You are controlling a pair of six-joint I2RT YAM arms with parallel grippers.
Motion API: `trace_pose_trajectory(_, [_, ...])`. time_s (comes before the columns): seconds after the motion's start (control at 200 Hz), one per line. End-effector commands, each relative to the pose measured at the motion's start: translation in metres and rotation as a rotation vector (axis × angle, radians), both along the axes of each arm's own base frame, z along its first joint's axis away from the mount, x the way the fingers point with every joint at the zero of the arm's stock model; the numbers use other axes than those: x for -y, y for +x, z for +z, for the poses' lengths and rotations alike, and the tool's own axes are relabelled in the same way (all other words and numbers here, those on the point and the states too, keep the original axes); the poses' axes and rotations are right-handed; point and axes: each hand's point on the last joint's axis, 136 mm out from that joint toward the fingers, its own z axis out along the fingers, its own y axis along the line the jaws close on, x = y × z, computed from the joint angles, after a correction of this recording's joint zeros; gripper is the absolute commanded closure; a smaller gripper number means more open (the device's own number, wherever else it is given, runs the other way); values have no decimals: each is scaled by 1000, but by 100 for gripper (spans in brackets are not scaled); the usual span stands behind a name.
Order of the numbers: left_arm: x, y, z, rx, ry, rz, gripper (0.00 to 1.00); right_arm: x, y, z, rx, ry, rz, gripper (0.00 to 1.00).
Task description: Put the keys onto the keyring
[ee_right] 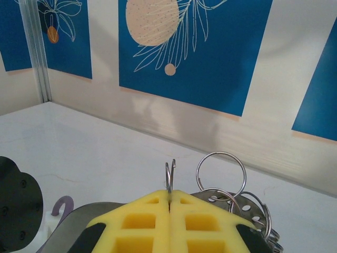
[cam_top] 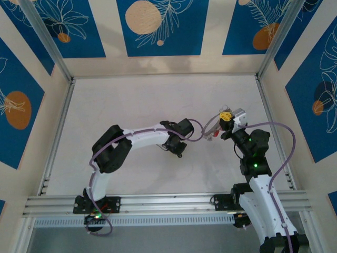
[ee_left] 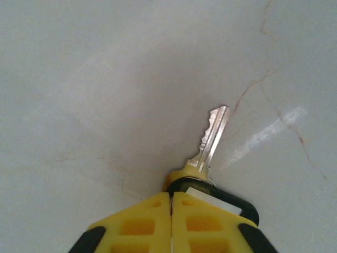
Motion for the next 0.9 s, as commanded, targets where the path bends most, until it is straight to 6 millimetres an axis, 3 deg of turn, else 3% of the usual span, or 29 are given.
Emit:
trace_pose_trajectory(0.0, [-3,-4,6,4,33,-39,97,0,-5,19,71,21,9,100])
trace_pose_trajectory(0.12, [-6,-4,13,20,33,-53,96,-2,-5,17,64,18,18,100])
trace_pose_trajectory(0.2, [-9,-5,17,23,31,-53,85,-2,-5,16,59,18,18,100])
trace_pose_trajectory(0.27, [-11,-6,19,9,23,-49,81,-2,-4,17,61,16,22,100])
trace_pose_trajectory(0.645, [-10,-16,9,-46,16,-52,88,-4,-5,15,53,15,30,100])
trace_pose_trajectory(0.895, [-15,-17,4,-50,40,-53,80,-4,-5,16,55,15,29,100])
